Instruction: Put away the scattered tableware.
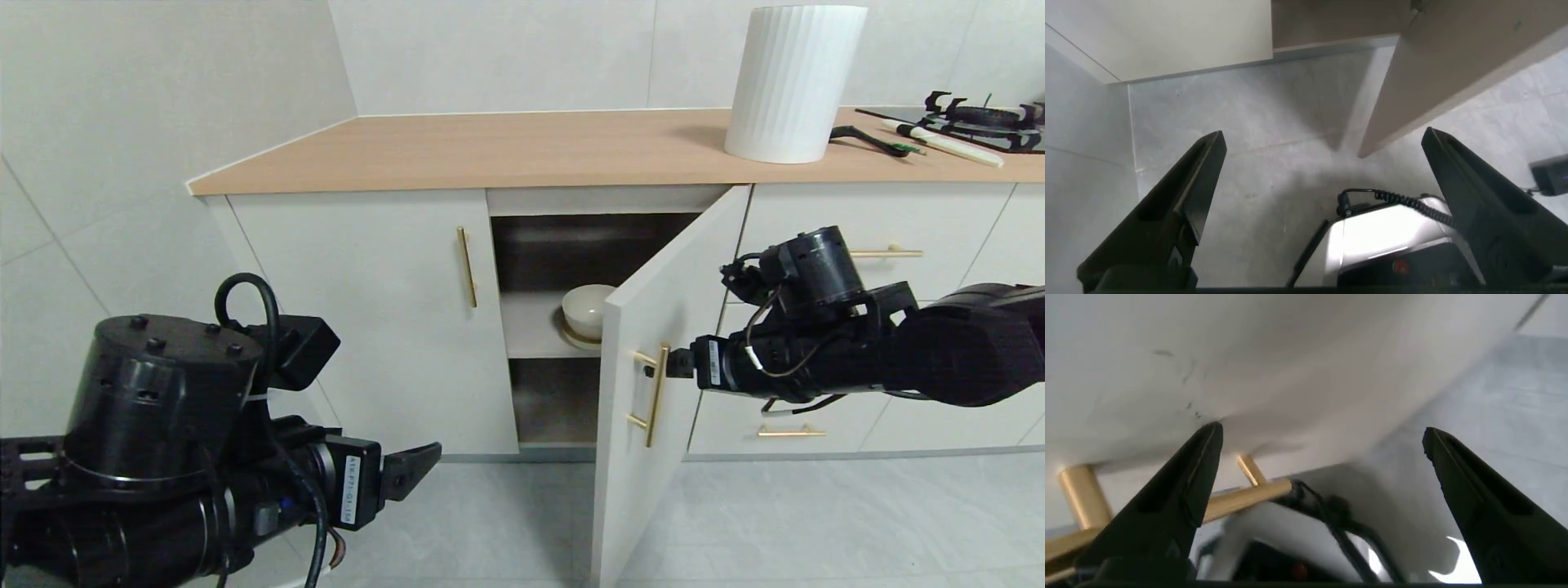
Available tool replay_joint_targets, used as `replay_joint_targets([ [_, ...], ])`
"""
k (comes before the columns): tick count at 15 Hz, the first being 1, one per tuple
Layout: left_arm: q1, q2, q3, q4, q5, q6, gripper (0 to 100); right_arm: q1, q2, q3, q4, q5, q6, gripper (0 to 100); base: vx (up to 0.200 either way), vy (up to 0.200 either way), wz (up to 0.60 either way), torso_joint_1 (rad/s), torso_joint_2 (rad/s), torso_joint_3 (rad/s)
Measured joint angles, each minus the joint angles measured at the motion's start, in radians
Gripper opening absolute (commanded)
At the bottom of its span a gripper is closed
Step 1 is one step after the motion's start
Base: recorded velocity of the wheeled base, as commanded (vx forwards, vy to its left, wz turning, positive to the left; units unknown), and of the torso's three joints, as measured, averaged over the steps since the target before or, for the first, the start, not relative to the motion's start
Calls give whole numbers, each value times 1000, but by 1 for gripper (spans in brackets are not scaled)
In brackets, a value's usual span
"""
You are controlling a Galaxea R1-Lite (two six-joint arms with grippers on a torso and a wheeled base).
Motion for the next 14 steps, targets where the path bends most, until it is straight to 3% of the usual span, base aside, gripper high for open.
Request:
replay_joint_targets([
  [7,0,9,9,2,14,6,100,20,56,10,-34,-53,25,100,0,0,0,0,0,0],
  [11,0,26,14,2,91,7,100,27,62,15,-73,-69,33,100,200,0,0,-2,6,4],
  [14,0,36,14,0,102,7,100,36,72,16,-96,-83,59,100,200,0,0,2,1,-1],
])
